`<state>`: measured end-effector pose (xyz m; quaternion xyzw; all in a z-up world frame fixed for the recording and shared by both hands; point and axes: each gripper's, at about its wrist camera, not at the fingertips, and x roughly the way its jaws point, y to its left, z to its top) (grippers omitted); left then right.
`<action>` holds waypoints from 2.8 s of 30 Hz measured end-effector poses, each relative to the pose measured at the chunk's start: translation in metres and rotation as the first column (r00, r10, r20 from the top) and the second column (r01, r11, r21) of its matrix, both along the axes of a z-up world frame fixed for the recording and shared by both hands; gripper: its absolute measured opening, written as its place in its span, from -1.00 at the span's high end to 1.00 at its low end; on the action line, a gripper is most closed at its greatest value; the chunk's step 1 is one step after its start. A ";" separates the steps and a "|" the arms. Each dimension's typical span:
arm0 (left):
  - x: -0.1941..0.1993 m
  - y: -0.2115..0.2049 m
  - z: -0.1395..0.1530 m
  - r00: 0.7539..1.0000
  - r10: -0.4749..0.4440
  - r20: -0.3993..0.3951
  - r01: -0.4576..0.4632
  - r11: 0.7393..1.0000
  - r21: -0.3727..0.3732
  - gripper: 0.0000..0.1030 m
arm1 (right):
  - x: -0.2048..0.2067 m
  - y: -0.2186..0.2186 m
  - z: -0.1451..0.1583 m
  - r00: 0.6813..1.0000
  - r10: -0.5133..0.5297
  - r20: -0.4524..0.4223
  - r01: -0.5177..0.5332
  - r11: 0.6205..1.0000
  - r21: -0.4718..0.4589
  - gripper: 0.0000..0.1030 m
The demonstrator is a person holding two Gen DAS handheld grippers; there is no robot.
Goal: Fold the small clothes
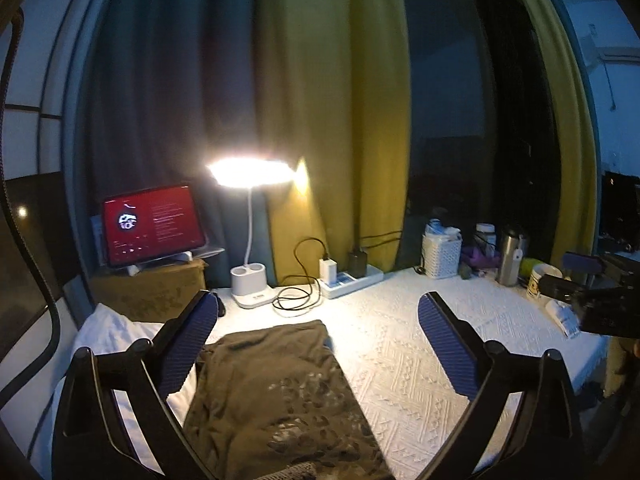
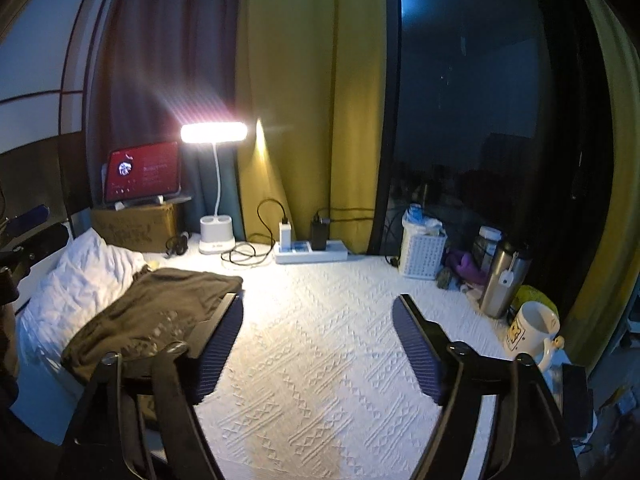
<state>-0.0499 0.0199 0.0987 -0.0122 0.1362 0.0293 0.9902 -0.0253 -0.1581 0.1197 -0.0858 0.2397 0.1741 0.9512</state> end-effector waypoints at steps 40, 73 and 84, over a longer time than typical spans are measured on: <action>-0.058 0.067 0.027 0.984 0.123 0.129 -0.109 0.988 -0.109 -0.96 | -0.055 0.026 0.085 0.981 0.032 0.190 -0.032 0.999 -0.002 -0.71; -0.061 0.061 0.029 0.985 0.118 0.127 -0.105 0.989 -0.101 -0.96 | -0.056 0.023 0.080 0.985 0.020 0.173 -0.020 1.000 -0.001 -0.71; -0.060 0.058 0.029 0.986 0.110 0.123 -0.098 0.990 -0.101 -0.96 | -0.057 0.024 0.078 0.986 0.016 0.169 -0.016 1.000 -0.001 -0.71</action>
